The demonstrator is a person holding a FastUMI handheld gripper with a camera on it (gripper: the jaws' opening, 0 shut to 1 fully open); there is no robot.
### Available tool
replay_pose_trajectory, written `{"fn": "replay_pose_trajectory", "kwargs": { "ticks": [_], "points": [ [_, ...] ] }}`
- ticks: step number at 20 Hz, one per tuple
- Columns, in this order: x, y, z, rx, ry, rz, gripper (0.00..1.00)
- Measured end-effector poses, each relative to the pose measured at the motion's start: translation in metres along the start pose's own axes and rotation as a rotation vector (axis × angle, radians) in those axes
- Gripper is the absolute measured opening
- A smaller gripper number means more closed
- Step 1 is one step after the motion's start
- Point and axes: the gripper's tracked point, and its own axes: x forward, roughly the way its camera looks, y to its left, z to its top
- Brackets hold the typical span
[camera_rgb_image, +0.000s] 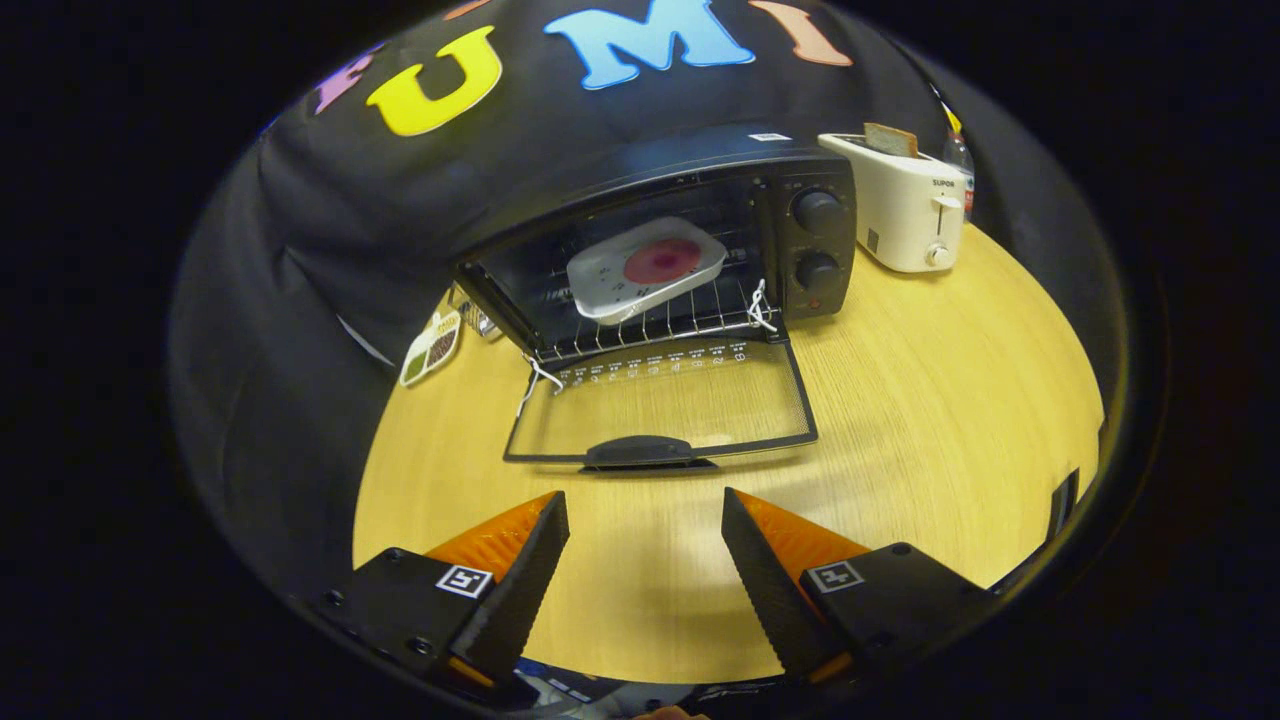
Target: Open the toaster oven, put the food inside, and close the toaster oven door.
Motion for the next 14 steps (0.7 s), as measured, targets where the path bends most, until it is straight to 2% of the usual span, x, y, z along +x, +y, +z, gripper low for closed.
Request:
{"fn": "replay_pose_trajectory", "kwargs": {
  "ticks": [7, 14],
  "points": [
    [0.035, -0.009, -0.019, -0.109, 0.081, -0.074, 0.98],
    [0.068, -0.018, -0.025, -0.119, 0.141, -0.127, 0.98]
  ]
}}
